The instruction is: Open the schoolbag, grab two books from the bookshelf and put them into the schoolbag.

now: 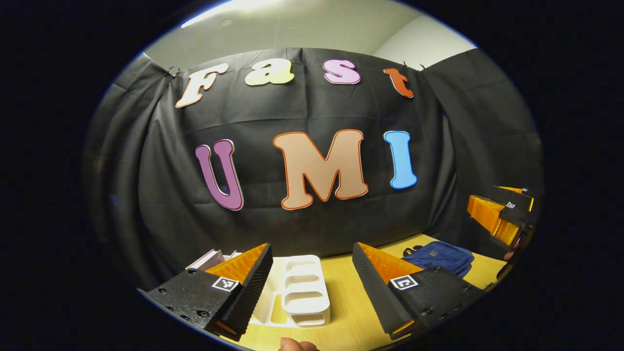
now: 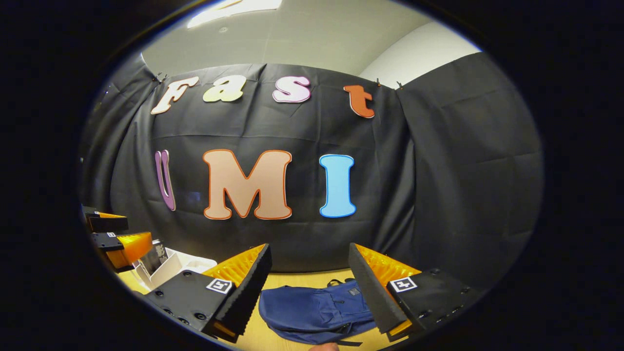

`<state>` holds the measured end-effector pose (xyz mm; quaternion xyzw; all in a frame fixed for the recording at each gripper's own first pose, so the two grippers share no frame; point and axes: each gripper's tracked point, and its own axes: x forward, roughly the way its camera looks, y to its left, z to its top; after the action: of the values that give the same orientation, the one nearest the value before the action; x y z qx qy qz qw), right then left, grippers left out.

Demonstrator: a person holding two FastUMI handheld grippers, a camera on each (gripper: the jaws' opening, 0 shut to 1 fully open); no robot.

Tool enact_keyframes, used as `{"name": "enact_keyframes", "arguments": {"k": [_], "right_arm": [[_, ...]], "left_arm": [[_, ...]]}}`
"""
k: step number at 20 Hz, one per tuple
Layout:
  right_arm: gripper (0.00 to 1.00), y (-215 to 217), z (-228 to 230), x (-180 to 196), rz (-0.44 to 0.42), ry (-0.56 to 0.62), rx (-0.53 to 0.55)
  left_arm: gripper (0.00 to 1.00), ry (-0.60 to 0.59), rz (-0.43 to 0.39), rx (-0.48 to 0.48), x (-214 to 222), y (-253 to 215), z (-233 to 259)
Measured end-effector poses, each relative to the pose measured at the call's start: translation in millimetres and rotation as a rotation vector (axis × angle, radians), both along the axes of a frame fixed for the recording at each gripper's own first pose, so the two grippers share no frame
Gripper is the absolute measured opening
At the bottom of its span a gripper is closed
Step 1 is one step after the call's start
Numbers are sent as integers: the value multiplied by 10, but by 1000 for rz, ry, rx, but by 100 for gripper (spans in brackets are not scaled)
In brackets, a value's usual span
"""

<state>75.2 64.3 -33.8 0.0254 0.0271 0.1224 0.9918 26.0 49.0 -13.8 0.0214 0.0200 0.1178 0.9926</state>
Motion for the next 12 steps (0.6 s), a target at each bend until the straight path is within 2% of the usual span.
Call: {"name": "enact_keyframes", "arguments": {"k": [4,5,6,7,10,12], "right_arm": [[99,112,9,67,49,-3,13],[100,144,23,85,69,-10,9],[99,143,33,129,83,-20,-5],[100,153,53,169,102,-32,-26],[99,198,97,321,175,-83,-108],[99,266,-20,409,251,-90,-194]], "left_arm": [[96,2,4,-3,58,19,-17],[92,5,11,-3,65,36,-15],[96,11,22,1,66,61,-40],[100,15,33,6,62,88,-37],[96,29,64,12,33,179,-76],[100,50,83,19,12,242,-119]]}}
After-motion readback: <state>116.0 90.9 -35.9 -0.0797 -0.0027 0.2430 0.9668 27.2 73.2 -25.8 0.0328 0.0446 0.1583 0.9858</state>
